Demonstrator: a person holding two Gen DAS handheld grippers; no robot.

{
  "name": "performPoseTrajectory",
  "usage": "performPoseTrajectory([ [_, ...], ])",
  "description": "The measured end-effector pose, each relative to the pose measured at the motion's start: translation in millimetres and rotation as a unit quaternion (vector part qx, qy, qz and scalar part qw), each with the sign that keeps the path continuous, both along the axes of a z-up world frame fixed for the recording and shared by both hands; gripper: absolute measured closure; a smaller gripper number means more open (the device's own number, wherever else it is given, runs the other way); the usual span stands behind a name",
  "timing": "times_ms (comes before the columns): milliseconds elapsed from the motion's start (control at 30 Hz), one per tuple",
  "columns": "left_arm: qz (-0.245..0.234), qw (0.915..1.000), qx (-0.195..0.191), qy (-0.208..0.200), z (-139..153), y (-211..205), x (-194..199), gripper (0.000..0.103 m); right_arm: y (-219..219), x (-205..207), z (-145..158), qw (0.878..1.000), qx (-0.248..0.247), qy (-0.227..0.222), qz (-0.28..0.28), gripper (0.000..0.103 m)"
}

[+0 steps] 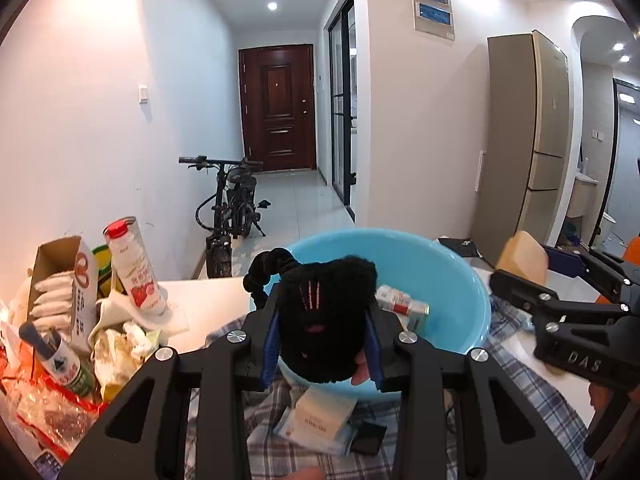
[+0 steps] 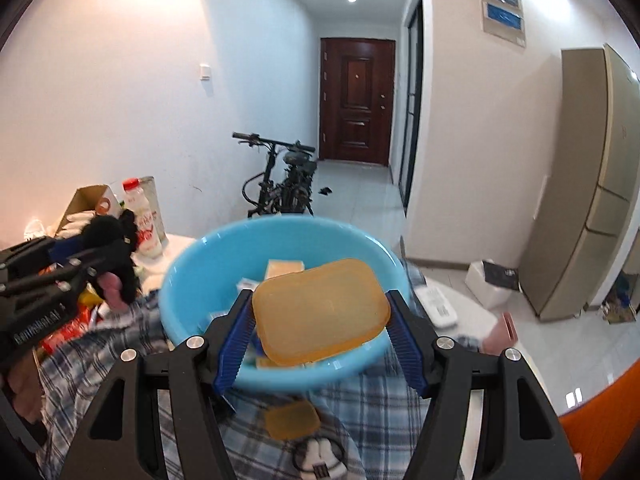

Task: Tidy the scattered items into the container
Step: 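Carry the black toy over the basin while the right gripper carries the amber box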

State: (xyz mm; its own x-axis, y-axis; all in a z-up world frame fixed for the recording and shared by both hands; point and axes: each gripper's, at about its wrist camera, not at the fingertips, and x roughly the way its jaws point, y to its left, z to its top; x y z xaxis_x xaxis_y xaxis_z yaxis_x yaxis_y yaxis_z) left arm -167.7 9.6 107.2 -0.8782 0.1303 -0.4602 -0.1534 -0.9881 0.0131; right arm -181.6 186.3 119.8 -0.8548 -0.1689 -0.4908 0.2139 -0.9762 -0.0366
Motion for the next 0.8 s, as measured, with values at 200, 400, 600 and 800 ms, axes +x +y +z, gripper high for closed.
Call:
performPoseTrajectory([
  [200,0.006,1.0000,-0.002,0.001,2,4,-27,0.069,-23,-24,13,1.000,0.016,0.009,0.010,0.036],
  [400,0.018,0.9997,0.006,-0.015,-16,0,-55,0.069,-35,-58,-5,1.000,0.000,-0.010,0.003,0.036],
  [600,0.027,0.9986,0.016,-0.043,-43,-5,-71,0.069,-43,-87,-35,0.999,0.010,-0.042,0.003,0.036],
  [800,0.032,0.9982,0.019,-0.046,-42,-8,-74,0.069,-40,-99,-40,0.999,0.008,-0.046,-0.007,0.036],
])
